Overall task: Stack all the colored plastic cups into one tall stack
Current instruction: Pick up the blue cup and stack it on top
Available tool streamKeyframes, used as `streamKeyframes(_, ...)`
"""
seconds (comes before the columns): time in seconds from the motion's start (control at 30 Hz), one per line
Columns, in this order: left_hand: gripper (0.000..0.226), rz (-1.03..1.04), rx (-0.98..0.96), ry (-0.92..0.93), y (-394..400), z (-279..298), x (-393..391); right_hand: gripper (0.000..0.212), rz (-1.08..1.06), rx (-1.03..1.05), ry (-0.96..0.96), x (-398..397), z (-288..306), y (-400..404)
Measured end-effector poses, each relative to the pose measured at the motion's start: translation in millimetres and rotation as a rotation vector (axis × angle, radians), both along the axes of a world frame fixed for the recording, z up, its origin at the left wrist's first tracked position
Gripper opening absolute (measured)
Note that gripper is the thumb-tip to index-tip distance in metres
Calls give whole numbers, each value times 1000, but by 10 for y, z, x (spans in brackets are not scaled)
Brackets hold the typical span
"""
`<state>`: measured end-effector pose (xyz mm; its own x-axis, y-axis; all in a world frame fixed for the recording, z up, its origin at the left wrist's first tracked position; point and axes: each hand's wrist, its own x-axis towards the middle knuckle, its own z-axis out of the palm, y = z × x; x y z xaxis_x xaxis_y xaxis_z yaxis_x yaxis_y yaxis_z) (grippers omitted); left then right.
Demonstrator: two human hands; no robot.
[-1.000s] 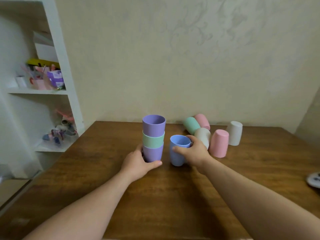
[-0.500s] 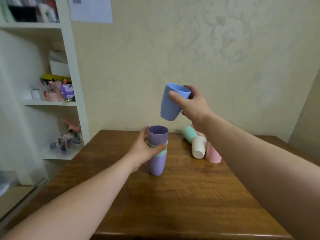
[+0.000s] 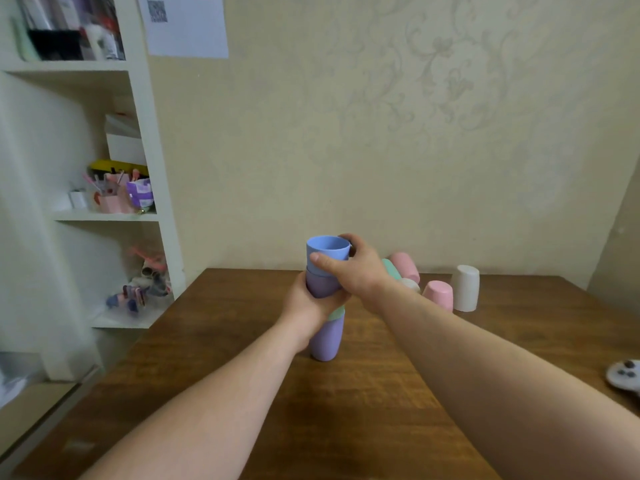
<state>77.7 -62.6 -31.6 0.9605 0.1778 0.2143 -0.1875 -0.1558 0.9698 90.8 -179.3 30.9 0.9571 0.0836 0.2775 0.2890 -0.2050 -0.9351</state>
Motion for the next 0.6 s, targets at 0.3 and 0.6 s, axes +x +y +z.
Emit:
streamKeyframes(0.3, 75, 30, 83, -89, -20, -212, 39, 79, 22, -2, -41, 15, -234, -60)
streamKeyframes(0.6, 50, -53, -30, -51, -386, -265, 273, 66, -188, -520, -180, 99, -316, -1135)
